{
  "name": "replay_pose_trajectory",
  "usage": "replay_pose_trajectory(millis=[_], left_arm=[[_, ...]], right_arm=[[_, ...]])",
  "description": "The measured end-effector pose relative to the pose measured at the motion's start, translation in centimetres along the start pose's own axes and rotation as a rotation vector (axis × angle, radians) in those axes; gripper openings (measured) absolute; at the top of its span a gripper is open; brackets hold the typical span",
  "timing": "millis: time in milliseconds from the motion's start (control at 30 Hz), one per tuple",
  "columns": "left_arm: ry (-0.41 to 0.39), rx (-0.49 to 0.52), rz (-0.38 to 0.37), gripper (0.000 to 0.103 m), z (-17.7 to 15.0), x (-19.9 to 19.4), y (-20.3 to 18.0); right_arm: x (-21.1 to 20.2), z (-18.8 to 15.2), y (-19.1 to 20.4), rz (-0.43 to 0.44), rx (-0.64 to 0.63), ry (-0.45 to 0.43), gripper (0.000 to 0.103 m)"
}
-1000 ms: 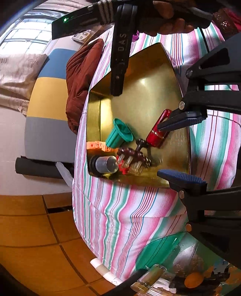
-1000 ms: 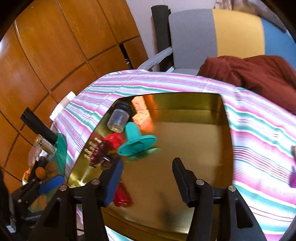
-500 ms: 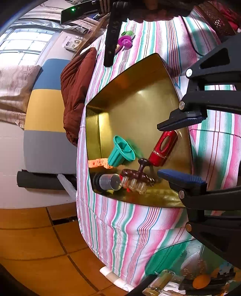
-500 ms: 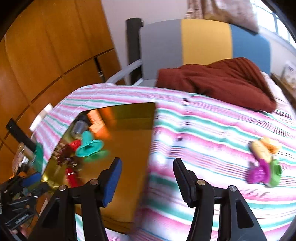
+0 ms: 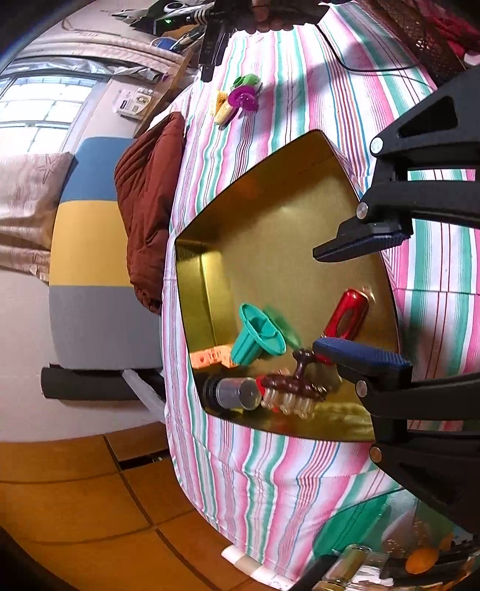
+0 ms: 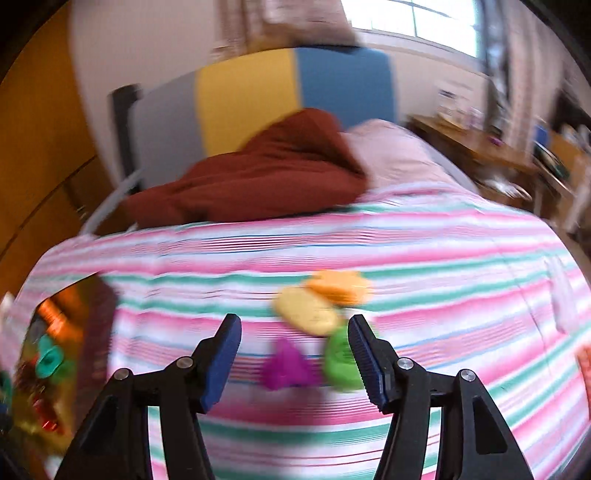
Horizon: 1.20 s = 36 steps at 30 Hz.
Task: Organize rigid objects
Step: 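Move both grippers back toward the remaining toys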
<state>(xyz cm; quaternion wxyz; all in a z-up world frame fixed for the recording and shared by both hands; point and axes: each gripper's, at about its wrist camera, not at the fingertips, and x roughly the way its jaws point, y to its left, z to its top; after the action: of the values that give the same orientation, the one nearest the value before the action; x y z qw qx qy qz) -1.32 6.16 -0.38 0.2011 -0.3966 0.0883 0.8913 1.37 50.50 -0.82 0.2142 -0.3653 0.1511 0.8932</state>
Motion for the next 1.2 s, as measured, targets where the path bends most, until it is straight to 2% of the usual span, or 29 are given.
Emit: replay_pose_trajectory(millis=[100,133,167,233,333,467,533,667,967,1133,1200], left_arm=[[0.005,0.015,-0.011,0.043,0.3,0.2,-0.8],[0.006,0.016,-0.018,0.043,0.4,0.2,-1.1],[0.003,0.017,-0.029,0.043,0.5,0.2,-1.4],[0.002,0.021,-0.043,0.043,0.8,0.3,-2.0],[0.007,0.025,-0.082,0.043,1.4,0.5,-3.3],[0.011,0.105,-0.145,0.043,2.5,0.9,-6.9],[0.013,0.140,-0.188,0.043,3.2,1.1,-9.0],[0.024,0.189,-0.290,0.043,4.7,1.9,-13.6],[0.095,0.350,-0.376,0.043,6.6,8.6,-23.5],[0.141,0.387,-0.441,0.043,7.6,12.1,-26.8],[0.141,0.412,-0.462,0.046,8.1,13.4,-28.0]], right_arm=[[0.8,-1.0,-4.1,-0.052,0.117,0.006,0.061],[1.2,-1.2,-5.2,-0.068,0.163,0.035,0.061],[1.5,-1.2,-6.5,-0.072,0.223,0.059,0.061],[1.3,-1.0,-8.0,-0.058,0.297,0.040,0.061],[1.4,-1.1,-9.6,-0.051,0.384,0.053,0.061],[1.6,-1.4,-10.8,-0.076,0.445,0.072,0.061],[1.5,-1.6,-11.4,-0.062,0.486,0.076,0.061],[1.8,-1.8,-11.6,-0.045,0.489,0.082,0.061],[2.2,-1.6,-10.4,0.001,0.450,0.101,0.061],[2.6,-1.6,-11.0,0.021,0.485,0.115,0.062],[2.8,-1.7,-11.2,0.035,0.500,0.123,0.062]])
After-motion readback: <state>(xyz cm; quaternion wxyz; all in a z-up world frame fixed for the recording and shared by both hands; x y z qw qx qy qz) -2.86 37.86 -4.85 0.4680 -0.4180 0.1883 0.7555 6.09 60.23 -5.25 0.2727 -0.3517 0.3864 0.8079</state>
